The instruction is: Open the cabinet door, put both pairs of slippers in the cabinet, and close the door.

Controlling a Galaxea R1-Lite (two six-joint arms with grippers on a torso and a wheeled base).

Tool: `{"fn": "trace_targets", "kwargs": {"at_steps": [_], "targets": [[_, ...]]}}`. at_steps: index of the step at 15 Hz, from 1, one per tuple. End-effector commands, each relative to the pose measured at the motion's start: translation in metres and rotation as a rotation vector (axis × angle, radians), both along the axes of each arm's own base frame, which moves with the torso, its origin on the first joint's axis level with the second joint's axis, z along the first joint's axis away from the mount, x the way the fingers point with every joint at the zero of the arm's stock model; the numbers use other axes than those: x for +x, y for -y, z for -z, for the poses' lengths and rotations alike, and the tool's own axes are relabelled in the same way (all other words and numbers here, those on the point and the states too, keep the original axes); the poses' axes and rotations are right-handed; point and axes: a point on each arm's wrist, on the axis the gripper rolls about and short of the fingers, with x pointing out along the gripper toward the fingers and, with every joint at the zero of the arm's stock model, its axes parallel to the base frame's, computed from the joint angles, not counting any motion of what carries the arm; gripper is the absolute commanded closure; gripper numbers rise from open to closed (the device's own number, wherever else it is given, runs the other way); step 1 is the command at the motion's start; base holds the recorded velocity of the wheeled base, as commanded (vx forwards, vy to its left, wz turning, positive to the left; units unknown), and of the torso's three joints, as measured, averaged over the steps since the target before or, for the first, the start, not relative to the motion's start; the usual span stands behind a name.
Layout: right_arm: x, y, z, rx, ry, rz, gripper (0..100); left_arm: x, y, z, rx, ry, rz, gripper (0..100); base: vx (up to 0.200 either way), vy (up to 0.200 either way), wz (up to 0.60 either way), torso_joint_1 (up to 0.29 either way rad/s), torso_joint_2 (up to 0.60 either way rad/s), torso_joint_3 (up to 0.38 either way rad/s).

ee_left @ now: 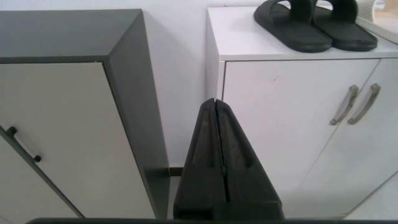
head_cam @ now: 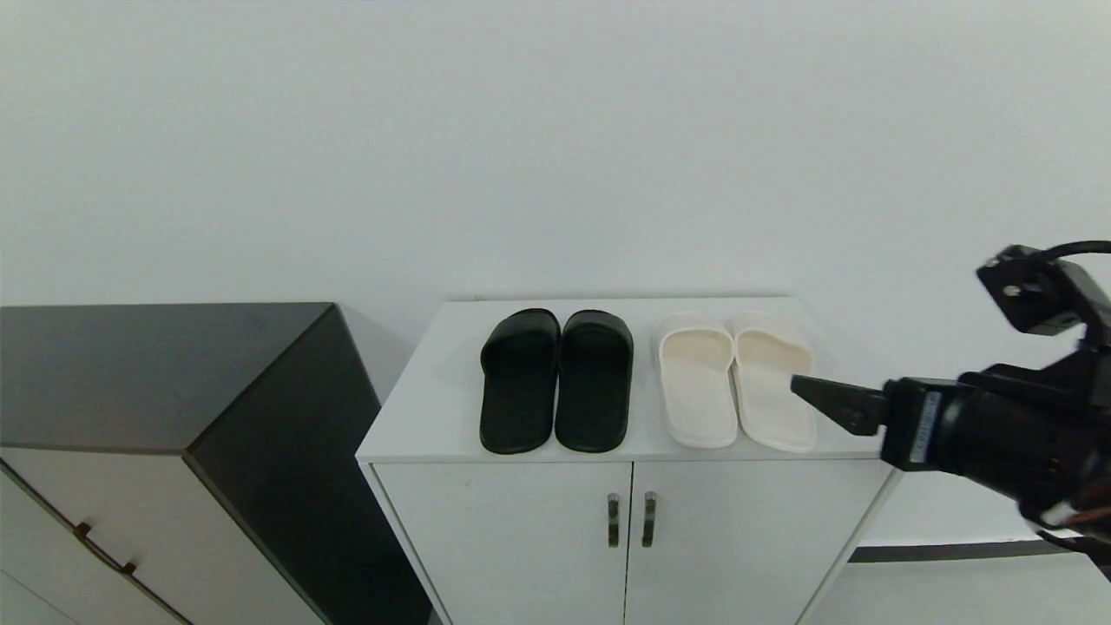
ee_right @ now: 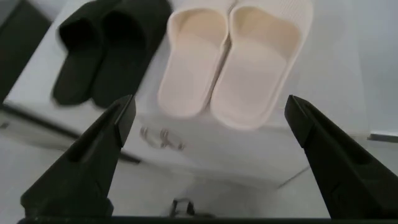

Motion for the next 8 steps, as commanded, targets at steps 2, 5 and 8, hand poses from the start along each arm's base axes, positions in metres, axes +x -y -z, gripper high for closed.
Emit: {"fn": "trace_targets", "kwargs": {"at_steps": [2, 5, 8], "targets": [[0.053, -0.060, 0.030, -0.084, 0.004, 0.088, 0, 0.000, 0.000, 0.000, 0.000, 0.000, 0.001, 100, 0.000, 0.000, 0.00, 0.000, 0.00, 0.000], [0.075, -0.073, 0.040, -0.137, 0.034, 0.104, 0, 0.000, 0.000, 0.000, 0.000, -0.002, -0.002, 100, 0.000, 0.000, 0.00, 0.000, 0.00, 0.000], [0.109, -0.074, 0.061, -0.190, 0.089, 0.150, 0, 0.000, 0.000, 0.000, 0.000, 0.000, -0.001, 100, 0.000, 0.000, 0.00, 0.000, 0.00, 0.000]]}}
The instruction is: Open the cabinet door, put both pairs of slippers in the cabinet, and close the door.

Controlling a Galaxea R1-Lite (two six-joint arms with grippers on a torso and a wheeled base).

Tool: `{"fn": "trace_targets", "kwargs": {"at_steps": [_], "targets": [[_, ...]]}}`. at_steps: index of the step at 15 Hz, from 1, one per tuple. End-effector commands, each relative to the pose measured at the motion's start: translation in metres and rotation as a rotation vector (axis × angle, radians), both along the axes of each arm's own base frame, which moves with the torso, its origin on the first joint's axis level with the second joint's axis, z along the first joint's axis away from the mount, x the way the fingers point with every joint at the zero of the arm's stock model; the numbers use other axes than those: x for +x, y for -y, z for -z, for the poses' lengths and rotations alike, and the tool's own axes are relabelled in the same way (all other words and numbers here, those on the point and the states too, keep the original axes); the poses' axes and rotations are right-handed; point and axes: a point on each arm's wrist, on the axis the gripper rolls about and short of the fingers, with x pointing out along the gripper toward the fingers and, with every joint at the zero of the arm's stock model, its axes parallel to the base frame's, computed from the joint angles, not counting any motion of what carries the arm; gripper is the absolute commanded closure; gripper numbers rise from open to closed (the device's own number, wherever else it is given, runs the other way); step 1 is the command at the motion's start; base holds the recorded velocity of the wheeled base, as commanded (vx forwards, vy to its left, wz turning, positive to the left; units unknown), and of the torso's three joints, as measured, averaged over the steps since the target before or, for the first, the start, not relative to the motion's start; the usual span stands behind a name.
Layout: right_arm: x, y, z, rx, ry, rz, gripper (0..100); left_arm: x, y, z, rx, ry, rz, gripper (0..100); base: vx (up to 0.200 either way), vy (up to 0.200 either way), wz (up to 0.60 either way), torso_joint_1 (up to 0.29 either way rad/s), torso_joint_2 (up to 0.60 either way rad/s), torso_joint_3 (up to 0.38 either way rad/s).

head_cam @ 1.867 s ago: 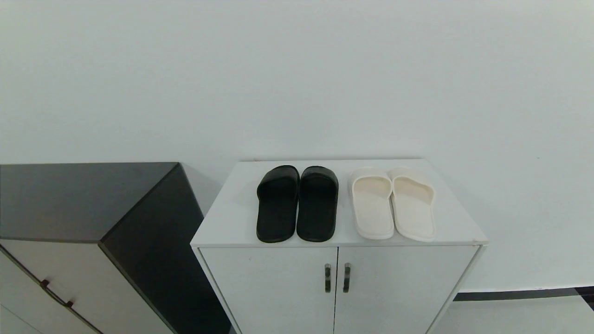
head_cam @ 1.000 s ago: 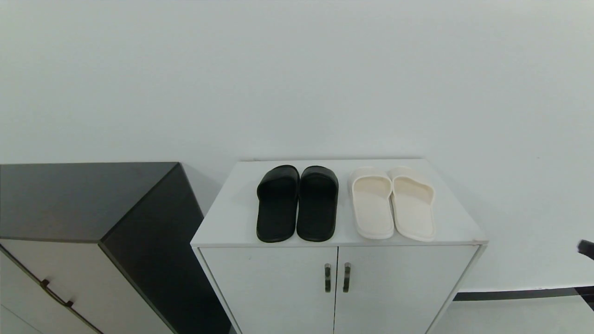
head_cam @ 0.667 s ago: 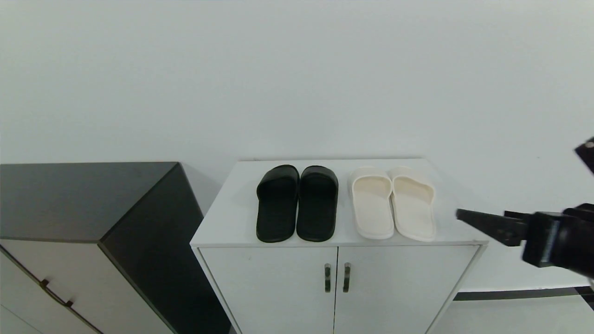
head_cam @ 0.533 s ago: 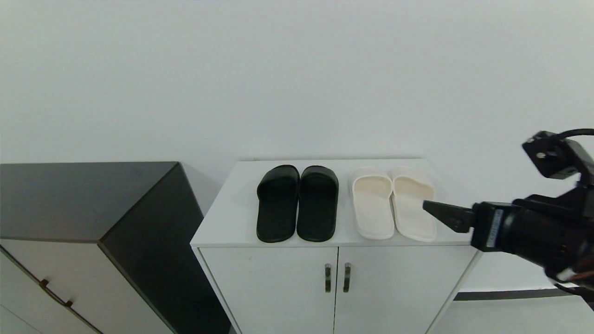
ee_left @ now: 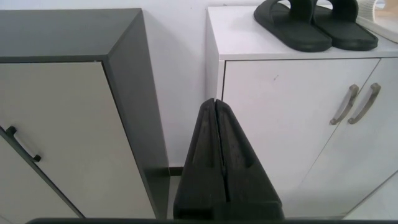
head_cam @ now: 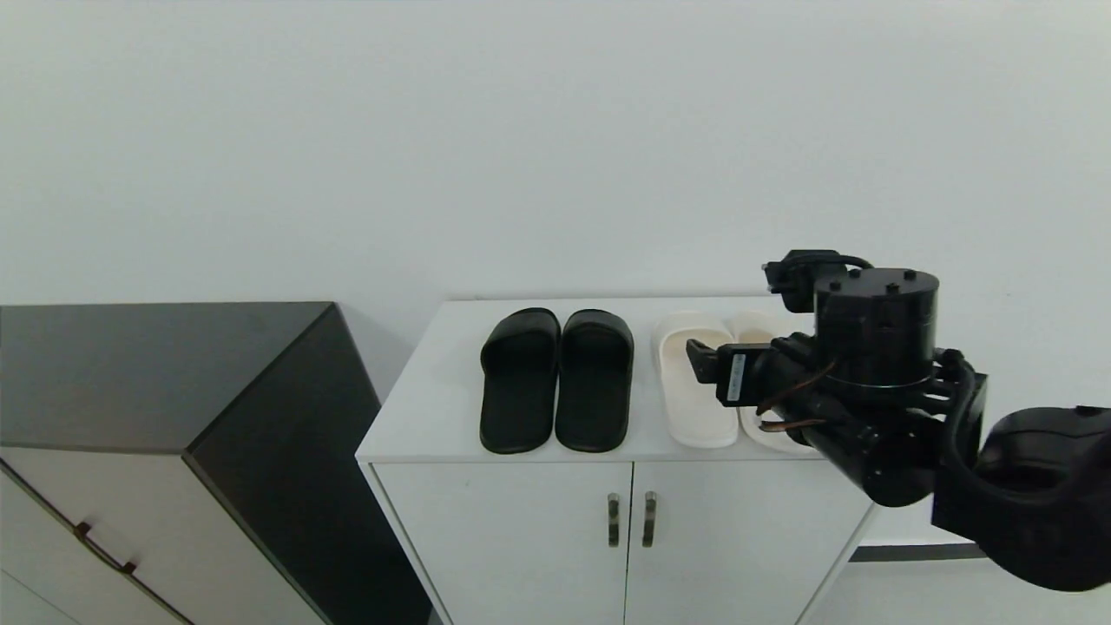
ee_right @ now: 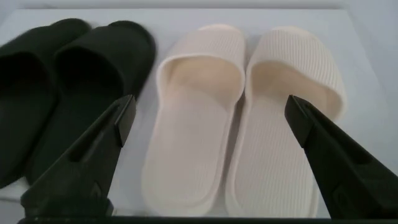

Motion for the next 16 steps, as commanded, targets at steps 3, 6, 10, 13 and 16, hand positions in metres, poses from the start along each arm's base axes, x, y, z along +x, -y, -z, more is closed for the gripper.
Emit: {"fn": "trace_targets", "kwargs": {"at_steps": [3, 6, 10, 13, 16], "targets": [[0.045, 0.002, 0.037, -0.066, -0.034, 0.072, 0, 0.000, 0.000, 0.000, 0.000, -0.001, -0.001, 100, 0.000, 0.000, 0.00, 0.000, 0.00, 0.000], [0.065, 0.002, 0.042, -0.061, -0.031, 0.101, 0, 0.000, 0.000, 0.000, 0.000, 0.001, 0.000, 100, 0.000, 0.000, 0.00, 0.000, 0.00, 0.000], [0.093, -0.003, 0.049, -0.050, -0.018, 0.131, 0, 0.000, 0.000, 0.000, 0.000, -0.001, 0.000, 100, 0.000, 0.000, 0.00, 0.000, 0.00, 0.000], [0.103, -0.007, 0.048, -0.057, -0.017, 0.136, 0, 0.000, 0.000, 0.000, 0.000, -0.001, -0.001, 100, 0.000, 0.000, 0.00, 0.000, 0.00, 0.000], [0.111, -0.007, 0.045, -0.062, -0.010, 0.145, 0, 0.000, 0.000, 0.000, 0.000, -0.001, -0.001, 100, 0.000, 0.000, 0.00, 0.000, 0.00, 0.000]]}}
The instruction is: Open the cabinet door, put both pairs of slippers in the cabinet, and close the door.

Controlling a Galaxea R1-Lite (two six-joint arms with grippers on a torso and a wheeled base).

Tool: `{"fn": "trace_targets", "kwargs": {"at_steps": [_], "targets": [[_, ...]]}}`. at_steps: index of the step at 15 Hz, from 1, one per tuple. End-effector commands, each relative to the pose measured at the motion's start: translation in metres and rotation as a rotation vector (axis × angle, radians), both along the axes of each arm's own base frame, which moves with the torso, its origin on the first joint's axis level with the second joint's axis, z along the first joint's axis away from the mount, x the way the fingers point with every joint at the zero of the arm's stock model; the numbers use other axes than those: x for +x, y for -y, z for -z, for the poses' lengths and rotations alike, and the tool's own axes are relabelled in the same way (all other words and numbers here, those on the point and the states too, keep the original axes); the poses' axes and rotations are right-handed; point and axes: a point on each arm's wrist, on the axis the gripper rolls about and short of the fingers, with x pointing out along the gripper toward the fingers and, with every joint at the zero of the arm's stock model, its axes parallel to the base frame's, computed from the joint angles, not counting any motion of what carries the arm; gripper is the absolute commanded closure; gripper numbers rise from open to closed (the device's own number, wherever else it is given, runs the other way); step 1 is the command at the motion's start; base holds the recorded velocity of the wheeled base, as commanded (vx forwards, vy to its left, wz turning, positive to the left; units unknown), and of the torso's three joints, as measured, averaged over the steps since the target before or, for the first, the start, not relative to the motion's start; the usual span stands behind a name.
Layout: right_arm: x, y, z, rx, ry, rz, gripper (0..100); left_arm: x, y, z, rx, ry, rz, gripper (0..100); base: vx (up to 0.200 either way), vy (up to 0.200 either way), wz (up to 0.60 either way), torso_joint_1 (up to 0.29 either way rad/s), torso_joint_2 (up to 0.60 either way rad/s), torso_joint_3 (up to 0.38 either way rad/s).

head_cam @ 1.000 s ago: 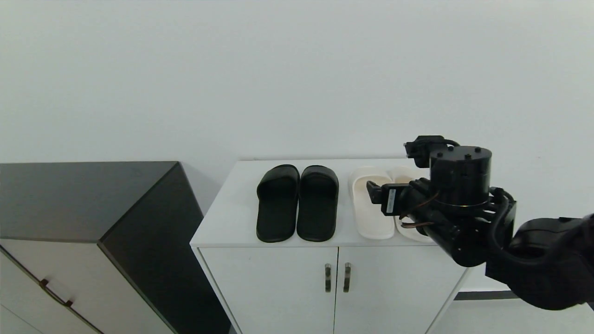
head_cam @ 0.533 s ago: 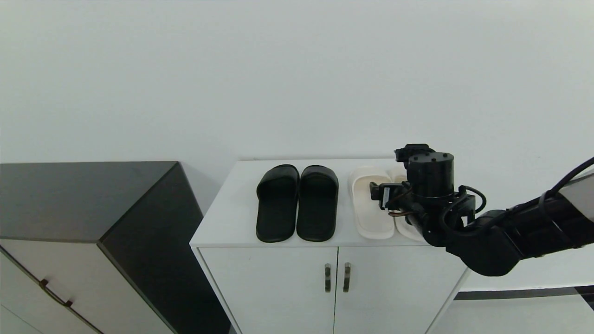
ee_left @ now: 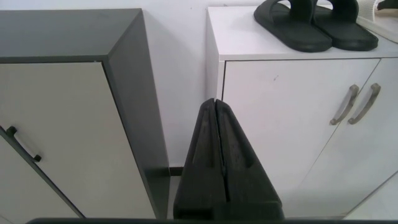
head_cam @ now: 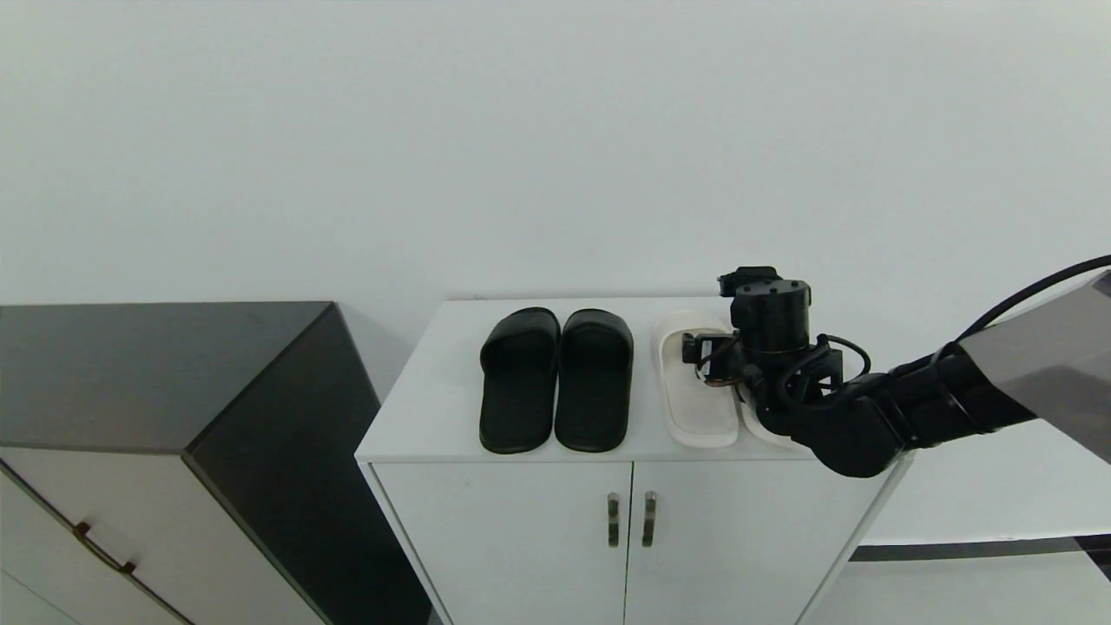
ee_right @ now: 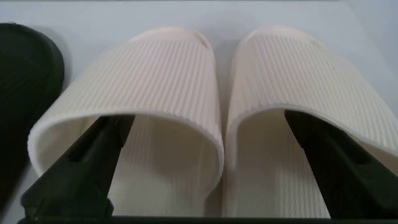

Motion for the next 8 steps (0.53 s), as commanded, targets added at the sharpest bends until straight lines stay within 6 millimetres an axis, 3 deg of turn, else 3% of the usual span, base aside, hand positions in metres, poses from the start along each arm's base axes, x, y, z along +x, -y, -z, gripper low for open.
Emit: {"fn": "trace_targets", "kwargs": {"at_steps": [1, 6, 8], "targets": [[0.006, 0.001, -0.002, -0.002, 0.012, 0.009, 100, 0.000, 0.000, 0.000, 0.000, -0.002, -0.002, 100, 0.000, 0.000, 0.00, 0.000, 0.00, 0.000], [0.017, 0.003, 0.001, -0.038, 0.015, 0.019, 100, 0.000, 0.000, 0.000, 0.000, -0.003, 0.001, 100, 0.000, 0.000, 0.00, 0.000, 0.00, 0.000], [0.013, 0.004, -0.008, -0.033, 0.032, 0.024, 100, 0.000, 0.000, 0.000, -0.002, -0.002, -0.002, 100, 0.000, 0.000, 0.00, 0.000, 0.00, 0.000]]}}
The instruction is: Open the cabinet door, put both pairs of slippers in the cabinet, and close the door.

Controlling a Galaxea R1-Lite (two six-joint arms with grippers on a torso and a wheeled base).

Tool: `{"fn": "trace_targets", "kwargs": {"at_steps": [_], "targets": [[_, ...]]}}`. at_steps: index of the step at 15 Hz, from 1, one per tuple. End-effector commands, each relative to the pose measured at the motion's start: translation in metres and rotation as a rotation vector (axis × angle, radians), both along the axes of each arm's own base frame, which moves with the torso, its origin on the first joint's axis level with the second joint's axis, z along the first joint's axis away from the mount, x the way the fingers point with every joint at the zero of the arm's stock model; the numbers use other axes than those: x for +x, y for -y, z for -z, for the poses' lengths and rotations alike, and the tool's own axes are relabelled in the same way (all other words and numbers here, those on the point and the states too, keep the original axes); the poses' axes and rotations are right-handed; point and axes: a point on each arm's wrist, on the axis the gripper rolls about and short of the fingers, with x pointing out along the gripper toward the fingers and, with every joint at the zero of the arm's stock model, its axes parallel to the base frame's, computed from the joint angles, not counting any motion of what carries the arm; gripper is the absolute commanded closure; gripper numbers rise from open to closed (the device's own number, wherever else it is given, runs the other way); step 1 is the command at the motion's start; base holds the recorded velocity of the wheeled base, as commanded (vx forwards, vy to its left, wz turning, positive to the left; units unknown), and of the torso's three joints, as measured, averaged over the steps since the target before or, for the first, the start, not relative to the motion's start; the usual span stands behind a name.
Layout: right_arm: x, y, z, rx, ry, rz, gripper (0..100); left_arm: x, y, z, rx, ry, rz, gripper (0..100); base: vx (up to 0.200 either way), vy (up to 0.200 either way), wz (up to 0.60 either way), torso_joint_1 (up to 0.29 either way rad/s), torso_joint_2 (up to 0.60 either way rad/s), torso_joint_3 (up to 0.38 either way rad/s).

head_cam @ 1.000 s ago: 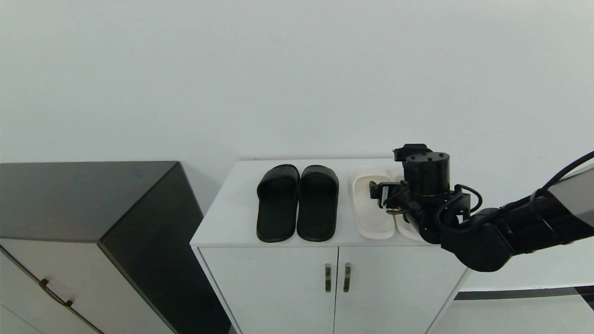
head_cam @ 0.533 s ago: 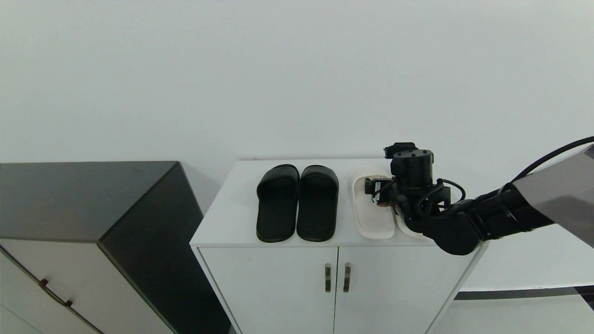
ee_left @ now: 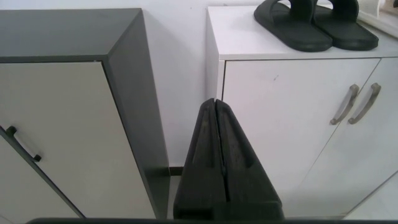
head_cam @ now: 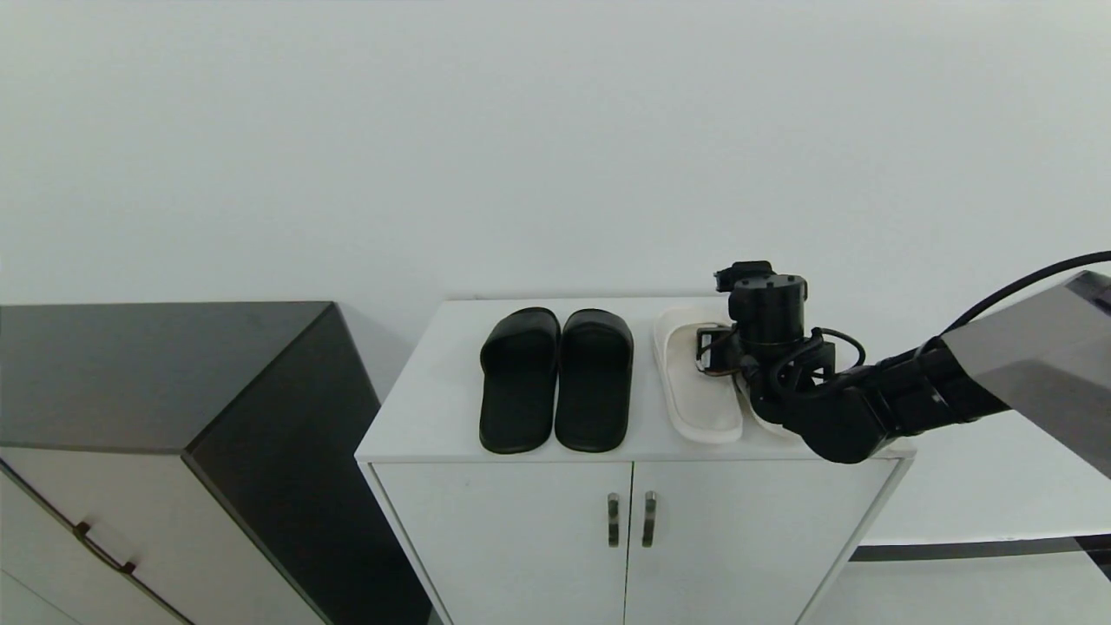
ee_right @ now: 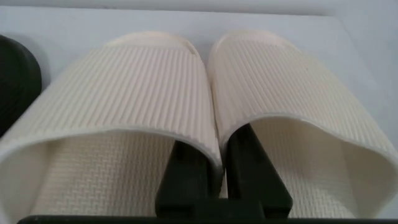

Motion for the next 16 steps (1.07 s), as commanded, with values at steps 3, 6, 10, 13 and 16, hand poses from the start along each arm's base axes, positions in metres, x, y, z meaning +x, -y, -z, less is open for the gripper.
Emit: {"fn": "trace_targets", "kwargs": {"at_steps": [3, 6, 10, 13, 16], "targets": [[-0.026, 0.013, -0.027, -0.002, 0.029, -0.008, 100, 0.000, 0.000, -0.001, -0.008, 0.001, 0.000, 100, 0.000, 0.000, 0.00, 0.000, 0.00, 0.000], [-0.066, 0.021, -0.046, 0.007, 0.037, -0.057, 100, 0.000, 0.000, -0.001, -0.010, 0.001, 0.000, 100, 0.000, 0.000, 0.00, 0.000, 0.00, 0.000], [-0.148, 0.022, -0.061, 0.035, 0.028, -0.340, 100, 0.000, 0.000, -0.001, -0.008, 0.001, 0.000, 100, 0.000, 0.000, 0.00, 0.000, 0.00, 0.000], [-0.190, 0.024, -0.055, 0.045, -0.006, -0.533, 100, 0.000, 0.000, 0.000, -0.007, 0.000, 0.000, 100, 0.000, 0.000, 0.00, 0.000, 0.00, 0.000], [-0.221, 0.022, -0.050, 0.045, -0.045, -0.662, 100, 0.000, 0.000, 0.000, -0.008, 0.003, 0.000, 100, 0.000, 0.000, 0.00, 0.000, 0.00, 0.000]]}}
